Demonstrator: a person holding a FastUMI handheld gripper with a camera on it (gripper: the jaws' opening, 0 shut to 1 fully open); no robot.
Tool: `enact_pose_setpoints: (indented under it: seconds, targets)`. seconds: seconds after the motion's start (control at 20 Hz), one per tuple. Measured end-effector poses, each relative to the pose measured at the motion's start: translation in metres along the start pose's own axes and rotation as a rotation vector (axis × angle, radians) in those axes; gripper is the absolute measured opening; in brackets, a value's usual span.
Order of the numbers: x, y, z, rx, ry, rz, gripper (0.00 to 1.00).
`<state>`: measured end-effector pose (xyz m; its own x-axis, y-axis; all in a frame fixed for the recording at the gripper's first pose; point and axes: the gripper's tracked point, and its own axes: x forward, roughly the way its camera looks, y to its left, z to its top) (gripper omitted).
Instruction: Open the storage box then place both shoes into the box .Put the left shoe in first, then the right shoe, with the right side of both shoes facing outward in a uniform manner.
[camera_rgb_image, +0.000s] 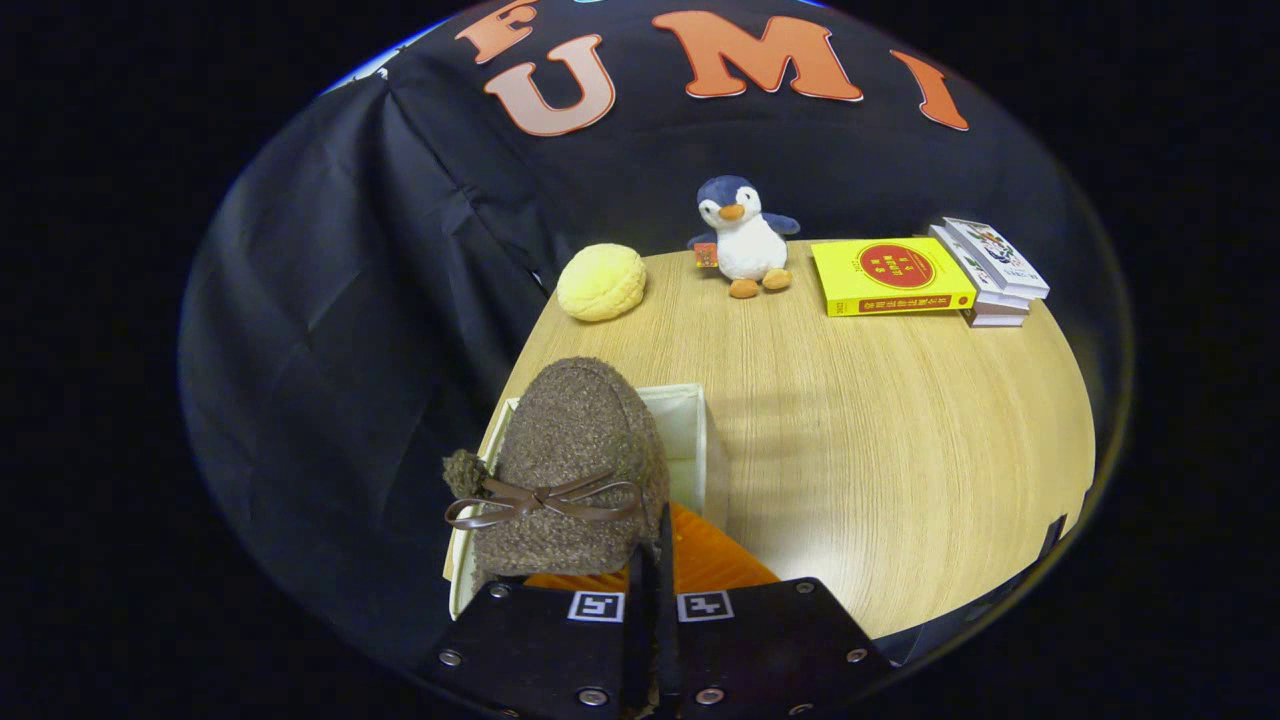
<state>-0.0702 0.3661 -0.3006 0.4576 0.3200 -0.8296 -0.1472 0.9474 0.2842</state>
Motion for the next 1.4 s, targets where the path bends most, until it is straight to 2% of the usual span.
enact_pose_setpoints:
  seconds: [0.4,0.5,0.65,0.85,1.0,1.25,1.4]
  targets:
    - [0.027,-0.004,-0.027,-0.026,0.045,-0.097,0.09]
    - [0.027,-0.005,-0.036,-0.021,0.064,-0.102,0.15]
    - [0.018,0.003,-0.039,-0.010,0.065,-0.061,0.28]
    - [-0.013,0.006,-0.017,-0.030,-0.021,-0.006,0.44]
    - [-0.046,-0.006,0.013,-0.058,-0.145,0.034,0.54]
    - [-0.112,-0.063,0.060,-0.107,-0.375,0.051,0.74]
    - [-0.156,-0.112,0.083,-0.125,-0.503,0.010,0.82]
